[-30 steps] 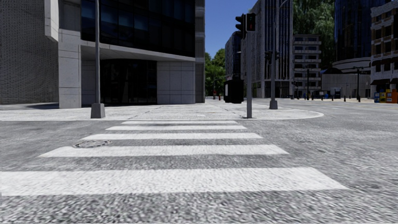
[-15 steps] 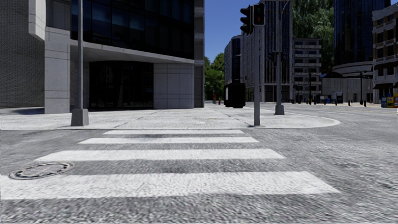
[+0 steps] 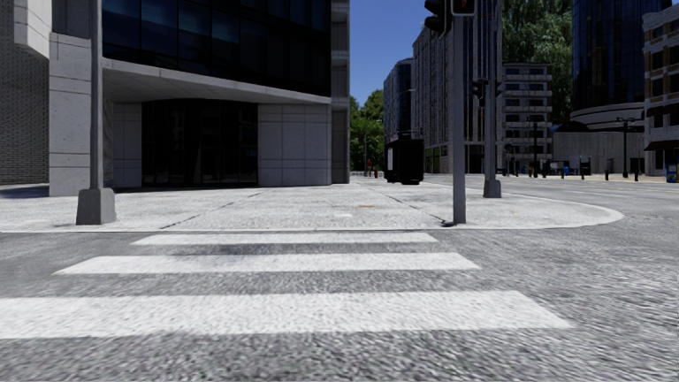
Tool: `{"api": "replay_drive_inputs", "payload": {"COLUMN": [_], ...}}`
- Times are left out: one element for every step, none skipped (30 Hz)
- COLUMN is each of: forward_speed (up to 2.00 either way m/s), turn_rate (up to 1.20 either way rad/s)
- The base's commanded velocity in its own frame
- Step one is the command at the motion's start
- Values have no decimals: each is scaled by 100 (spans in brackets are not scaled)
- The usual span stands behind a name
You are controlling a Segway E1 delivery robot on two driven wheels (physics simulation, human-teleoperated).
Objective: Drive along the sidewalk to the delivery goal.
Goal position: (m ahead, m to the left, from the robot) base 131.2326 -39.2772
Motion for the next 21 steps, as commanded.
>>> {"api": "replay_drive_inputs", "payload": {"forward_speed": [200,200,200,200,200,200,200,200,200,200,200,200,200,200,200,200,200,200,200,200,200], "turn_rate": [0,0,0,0,0,0,0,0,0,0,0,0,0,0,0,0,0,0,0,0,0]}}
